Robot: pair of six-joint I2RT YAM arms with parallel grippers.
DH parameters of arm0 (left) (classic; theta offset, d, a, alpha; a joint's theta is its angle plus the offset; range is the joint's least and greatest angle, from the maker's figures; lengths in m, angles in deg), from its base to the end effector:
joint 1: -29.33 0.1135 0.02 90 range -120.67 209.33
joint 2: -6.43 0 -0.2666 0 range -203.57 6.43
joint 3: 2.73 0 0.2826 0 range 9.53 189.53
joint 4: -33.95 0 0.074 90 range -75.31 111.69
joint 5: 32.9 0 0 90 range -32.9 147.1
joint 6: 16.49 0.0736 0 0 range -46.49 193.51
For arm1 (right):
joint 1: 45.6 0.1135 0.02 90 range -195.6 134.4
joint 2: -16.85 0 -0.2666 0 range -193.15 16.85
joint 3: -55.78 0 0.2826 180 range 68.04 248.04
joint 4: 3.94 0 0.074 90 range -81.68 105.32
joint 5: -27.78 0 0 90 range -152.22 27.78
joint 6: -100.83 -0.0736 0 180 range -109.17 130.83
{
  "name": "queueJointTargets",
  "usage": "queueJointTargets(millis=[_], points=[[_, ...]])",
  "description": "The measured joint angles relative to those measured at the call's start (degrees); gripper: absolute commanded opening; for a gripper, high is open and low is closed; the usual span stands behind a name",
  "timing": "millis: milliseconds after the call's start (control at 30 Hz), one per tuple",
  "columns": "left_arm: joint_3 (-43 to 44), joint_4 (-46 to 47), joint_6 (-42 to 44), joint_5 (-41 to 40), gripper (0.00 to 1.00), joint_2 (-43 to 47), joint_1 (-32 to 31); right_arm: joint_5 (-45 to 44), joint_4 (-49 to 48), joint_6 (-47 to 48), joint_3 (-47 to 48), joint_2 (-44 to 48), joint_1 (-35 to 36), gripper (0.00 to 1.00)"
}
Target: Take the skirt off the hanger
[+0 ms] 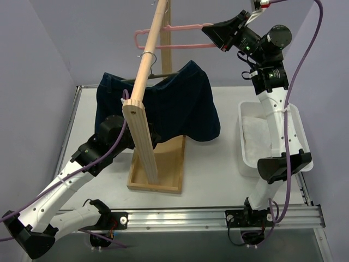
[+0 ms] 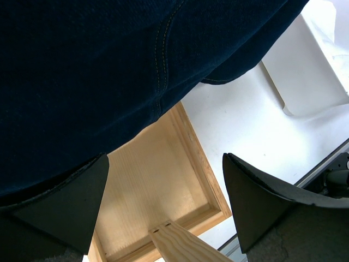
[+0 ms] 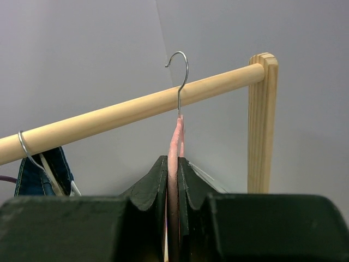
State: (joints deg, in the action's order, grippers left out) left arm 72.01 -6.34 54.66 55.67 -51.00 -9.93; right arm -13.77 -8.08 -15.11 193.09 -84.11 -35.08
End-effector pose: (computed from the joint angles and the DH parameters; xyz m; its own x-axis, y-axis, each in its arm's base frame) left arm 0.2196 -0.1771 0.3646 -0.4847 -0.0210 -0.8744 0.4842 0.8261 -0.2882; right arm 0.3751 0.1257 0.6225 0.2763 0.3464 -0.8965 -0.8914 0.4411 -0.1043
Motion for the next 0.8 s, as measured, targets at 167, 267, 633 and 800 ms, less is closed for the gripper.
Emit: queueJointTargets(millis=[167,267,633,800], points=[[0.0,0.0,0.0,0.0,0.94,0.0,0.0,1.0,-0.1,-0.1,-1.6,0.5,0.0,0.00],[0.0,0.0,0.0,0.0,0.94,0.0,0.0,1.3,0.6,0.6,-3.7,1.6,0.0,0.00],[-0.4,0.0,0.0,0.2,0.94,0.0,0.0,1.4,4.0,4.5,-11.0,4.3,0.0,0.62],[-0.4,0.0,0.0,0.2,0.94,0.1,0.0,-2.9,7.9,6.4,-12.5,7.6,0.0,0.73]])
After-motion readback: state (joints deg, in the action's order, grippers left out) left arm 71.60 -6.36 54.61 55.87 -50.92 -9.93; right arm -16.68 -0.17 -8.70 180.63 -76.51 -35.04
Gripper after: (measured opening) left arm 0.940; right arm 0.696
